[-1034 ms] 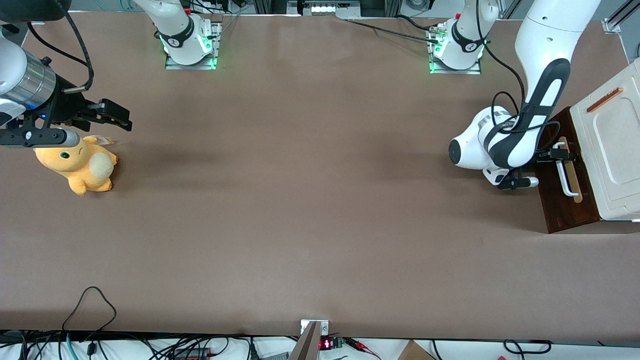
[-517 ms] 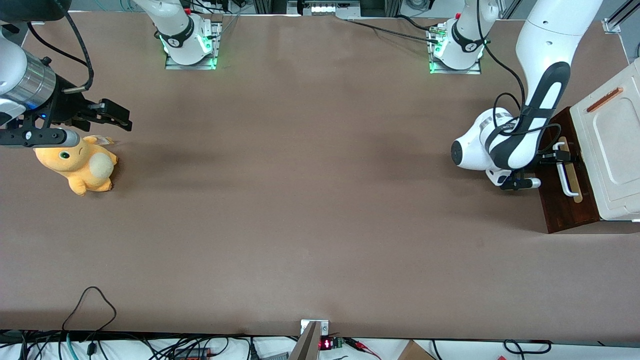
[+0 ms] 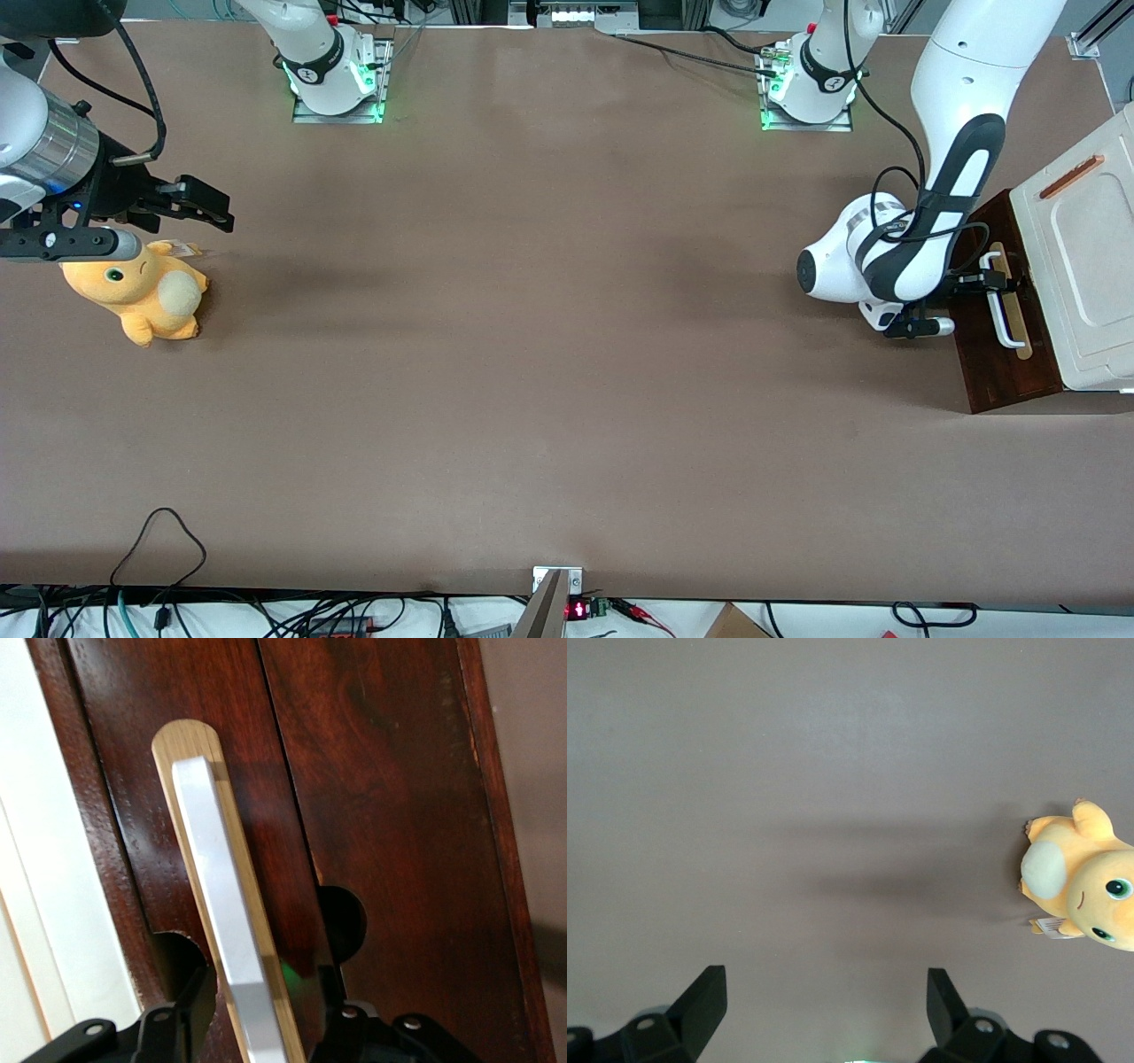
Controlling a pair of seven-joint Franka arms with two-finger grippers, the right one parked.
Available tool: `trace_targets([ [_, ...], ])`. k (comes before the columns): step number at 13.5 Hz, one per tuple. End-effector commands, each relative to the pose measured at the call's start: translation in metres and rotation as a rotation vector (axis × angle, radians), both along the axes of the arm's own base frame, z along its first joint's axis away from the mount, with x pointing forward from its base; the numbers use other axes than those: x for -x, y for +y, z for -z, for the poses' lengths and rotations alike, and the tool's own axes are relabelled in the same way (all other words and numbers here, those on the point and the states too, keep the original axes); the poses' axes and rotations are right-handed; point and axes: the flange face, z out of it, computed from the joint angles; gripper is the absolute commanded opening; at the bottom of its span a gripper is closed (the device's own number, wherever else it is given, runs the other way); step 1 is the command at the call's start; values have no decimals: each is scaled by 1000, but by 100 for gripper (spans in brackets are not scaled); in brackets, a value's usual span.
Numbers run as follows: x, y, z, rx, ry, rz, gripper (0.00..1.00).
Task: Open lower drawer with left arm only
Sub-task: 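Close the left gripper on the white bar handle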
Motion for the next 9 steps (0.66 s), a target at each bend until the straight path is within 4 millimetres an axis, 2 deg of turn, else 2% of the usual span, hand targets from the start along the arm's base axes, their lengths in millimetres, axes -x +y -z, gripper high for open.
trace_targets([
  [1, -7, -2, 1, -19, -13, 20, 52],
  [2, -6, -2, 2, -14, -10, 22, 49],
  [5, -8, 10, 7, 22, -34, 23, 51],
  [9, -8, 10, 6, 17, -36, 31, 53],
])
